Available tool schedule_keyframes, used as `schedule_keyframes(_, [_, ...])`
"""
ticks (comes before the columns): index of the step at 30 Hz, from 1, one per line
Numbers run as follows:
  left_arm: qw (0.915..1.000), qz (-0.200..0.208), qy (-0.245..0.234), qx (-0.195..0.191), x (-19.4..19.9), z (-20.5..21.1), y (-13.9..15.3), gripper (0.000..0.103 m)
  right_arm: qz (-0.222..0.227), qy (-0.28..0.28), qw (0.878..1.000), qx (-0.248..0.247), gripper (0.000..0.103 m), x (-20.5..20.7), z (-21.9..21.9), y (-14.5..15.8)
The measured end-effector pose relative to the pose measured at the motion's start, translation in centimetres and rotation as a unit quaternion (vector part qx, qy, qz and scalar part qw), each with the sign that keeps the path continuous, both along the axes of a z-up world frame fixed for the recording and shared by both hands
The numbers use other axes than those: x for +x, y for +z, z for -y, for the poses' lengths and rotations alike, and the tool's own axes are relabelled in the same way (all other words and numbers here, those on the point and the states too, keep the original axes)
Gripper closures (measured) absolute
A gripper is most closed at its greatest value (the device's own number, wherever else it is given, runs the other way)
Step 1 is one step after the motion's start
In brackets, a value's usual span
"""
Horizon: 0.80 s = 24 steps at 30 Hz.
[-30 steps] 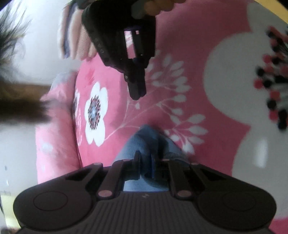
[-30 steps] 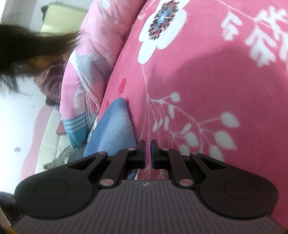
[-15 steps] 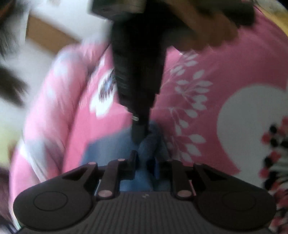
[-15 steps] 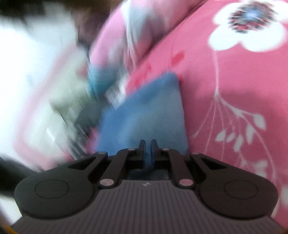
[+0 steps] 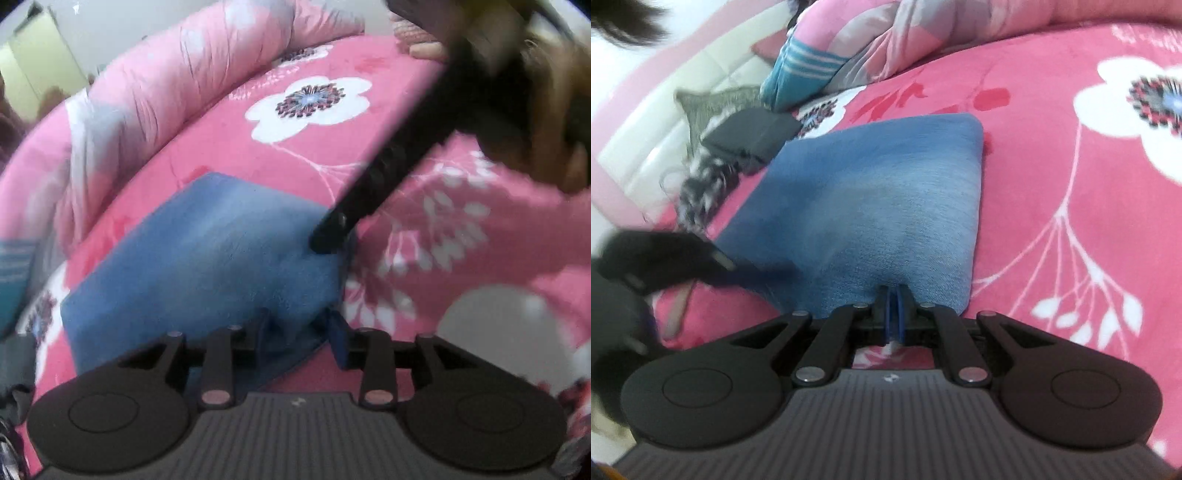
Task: Fold clothes
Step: 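Lower the jeans bundle and drag it with the right gripper to square it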
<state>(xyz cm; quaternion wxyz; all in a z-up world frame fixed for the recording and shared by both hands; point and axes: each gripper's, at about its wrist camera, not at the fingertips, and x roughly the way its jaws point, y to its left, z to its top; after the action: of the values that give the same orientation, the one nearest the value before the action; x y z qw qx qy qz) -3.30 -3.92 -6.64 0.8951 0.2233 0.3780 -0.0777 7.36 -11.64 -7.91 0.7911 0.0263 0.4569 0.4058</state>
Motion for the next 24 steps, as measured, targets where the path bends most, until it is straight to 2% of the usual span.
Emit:
schedule_keyframes(3, [0.9998,0.008,0.001,0.019,-0.7,0.1,-1.5,0.066,0.019,0.018,1.000,-0.004,0.097,-0.5,0.0,1.8])
schedule_keyframes(6, [0.9998,0.014,-0.001,0.016,-0.8,-0.3,-1.7,0.066,0.021,0.052,0.998,-0.009,0.097,-1.1,-0.8,2.3])
schedule_keyframes(10, [1.0000,0.002,-0.004,0.005,-0.3,-0.5,-2.0,0.066,0.031,0.075,0.996,-0.046,0.099,-1.3,-3.3,-0.6])
schedule_keyframes(13, [0.9997,-0.014,-0.009,-0.019,-0.7,-1.3,-1.2,0.066,0.023,0.062,0.997,-0.050,0.100,-1.2,-3.2,-0.3])
schedule_keyframes(15, [0.9991,-0.023,-0.011,-0.035,-1.3,-2.0,0.0,0.066,0.022,0.067,0.995,-0.072,0.100,-1.7,-3.1,0.9])
schedule_keyframes(20, [0.9977,-0.004,-0.002,-0.067,-2.5,-4.6,3.4,0.065,0.050,0.063,0.993,-0.085,0.099,-2.6,-2.6,4.3])
schedule_keyframes(24, [0.9967,0.012,0.013,-0.080,-2.1,-6.2,4.5,0.063,0.038,0.060,0.992,-0.109,0.099,-2.1,-3.8,2.0])
